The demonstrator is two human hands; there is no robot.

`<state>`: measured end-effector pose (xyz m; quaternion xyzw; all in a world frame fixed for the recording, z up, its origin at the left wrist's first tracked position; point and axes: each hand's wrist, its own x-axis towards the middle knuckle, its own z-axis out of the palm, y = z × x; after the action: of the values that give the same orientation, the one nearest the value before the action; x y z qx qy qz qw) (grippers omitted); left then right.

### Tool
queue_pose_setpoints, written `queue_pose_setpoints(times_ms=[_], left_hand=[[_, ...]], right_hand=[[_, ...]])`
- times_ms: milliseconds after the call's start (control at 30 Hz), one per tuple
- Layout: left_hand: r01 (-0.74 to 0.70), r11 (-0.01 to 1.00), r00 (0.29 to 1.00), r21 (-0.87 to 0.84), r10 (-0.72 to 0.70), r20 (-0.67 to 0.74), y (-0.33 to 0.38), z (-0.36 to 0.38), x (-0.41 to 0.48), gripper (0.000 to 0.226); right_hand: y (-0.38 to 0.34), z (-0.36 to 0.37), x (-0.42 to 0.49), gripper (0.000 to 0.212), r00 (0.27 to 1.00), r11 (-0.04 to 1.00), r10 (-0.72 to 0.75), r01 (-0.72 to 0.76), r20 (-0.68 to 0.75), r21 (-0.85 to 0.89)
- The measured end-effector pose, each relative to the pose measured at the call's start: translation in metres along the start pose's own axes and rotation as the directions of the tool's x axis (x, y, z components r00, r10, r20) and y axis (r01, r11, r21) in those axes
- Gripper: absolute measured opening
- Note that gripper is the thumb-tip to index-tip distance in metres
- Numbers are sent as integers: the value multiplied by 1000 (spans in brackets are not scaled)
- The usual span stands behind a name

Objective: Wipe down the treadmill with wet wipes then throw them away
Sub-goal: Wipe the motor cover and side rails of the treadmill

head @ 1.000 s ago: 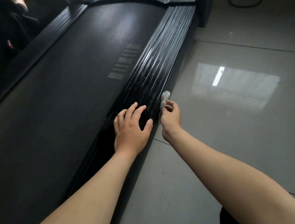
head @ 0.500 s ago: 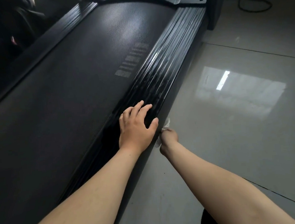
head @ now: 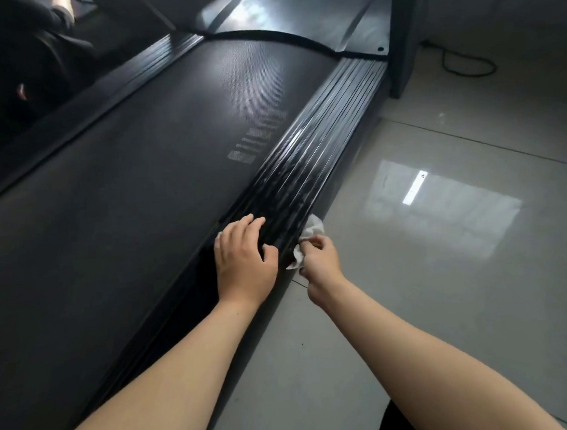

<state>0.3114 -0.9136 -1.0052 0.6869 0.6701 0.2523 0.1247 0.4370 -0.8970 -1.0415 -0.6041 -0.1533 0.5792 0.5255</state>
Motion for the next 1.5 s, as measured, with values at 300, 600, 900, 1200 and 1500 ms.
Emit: queue_pose_setpoints(times_ms=[300,600,900,1200,1500], left_hand=[[266,955,959,128,-276,66,-29,-21,-32,73],[305,952,952,-3,-305,34,-32,-22,-28,68],[321,934,944,-158,-328,-23,-37,-18,-24,67],[304,864,898,-402,-401,-182,-40,-17,-20,56],[288,893,917,-346,-361,-168,-42,-17,-23,56]], right_hand=[[-50,22,17,24,781,297,-551,514,295,-805],[-12,23,-13,18,360,-290,-477,797,802,-531],[-72,54,50,58,759,-151,-276,572,590,-806],[-21,61,-6,46,329,-330,-23,889,944,-318],[-74,74,60,60,706,-368,-89,632,703,-681]])
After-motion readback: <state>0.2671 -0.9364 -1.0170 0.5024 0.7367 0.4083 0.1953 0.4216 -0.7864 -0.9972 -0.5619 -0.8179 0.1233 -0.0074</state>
